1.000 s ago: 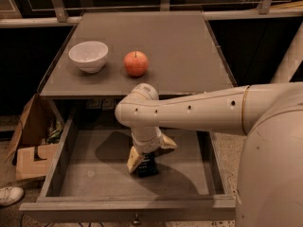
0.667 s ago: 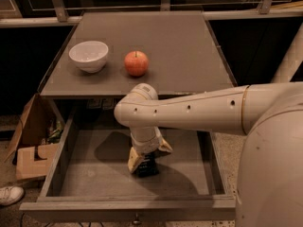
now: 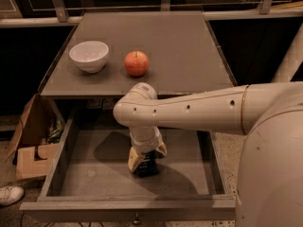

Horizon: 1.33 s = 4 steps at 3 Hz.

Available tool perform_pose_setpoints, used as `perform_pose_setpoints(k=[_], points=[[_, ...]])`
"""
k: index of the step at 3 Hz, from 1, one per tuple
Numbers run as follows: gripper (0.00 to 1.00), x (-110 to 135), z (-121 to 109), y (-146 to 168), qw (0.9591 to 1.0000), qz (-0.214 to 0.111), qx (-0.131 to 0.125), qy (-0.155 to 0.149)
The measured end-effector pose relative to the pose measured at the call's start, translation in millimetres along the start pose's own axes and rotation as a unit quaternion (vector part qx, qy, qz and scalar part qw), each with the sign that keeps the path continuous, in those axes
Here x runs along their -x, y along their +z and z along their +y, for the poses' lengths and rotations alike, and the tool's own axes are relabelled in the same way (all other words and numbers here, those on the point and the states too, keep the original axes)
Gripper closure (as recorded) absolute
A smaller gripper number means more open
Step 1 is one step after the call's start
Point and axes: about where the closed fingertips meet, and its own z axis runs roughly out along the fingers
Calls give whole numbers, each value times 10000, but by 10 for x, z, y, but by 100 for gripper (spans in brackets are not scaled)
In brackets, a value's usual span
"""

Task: Pick rxbar blueberry from top drawer and place on counter

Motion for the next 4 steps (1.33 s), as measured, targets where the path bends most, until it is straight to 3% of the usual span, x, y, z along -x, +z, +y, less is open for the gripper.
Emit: perform_pose_setpoints(k=[1,2,4], points=[[89,0,0,0,10000,0,0,0],[100,0,0,0,10000,0,0,0],[100,-37,-23,-168,10000,-32,3,1]])
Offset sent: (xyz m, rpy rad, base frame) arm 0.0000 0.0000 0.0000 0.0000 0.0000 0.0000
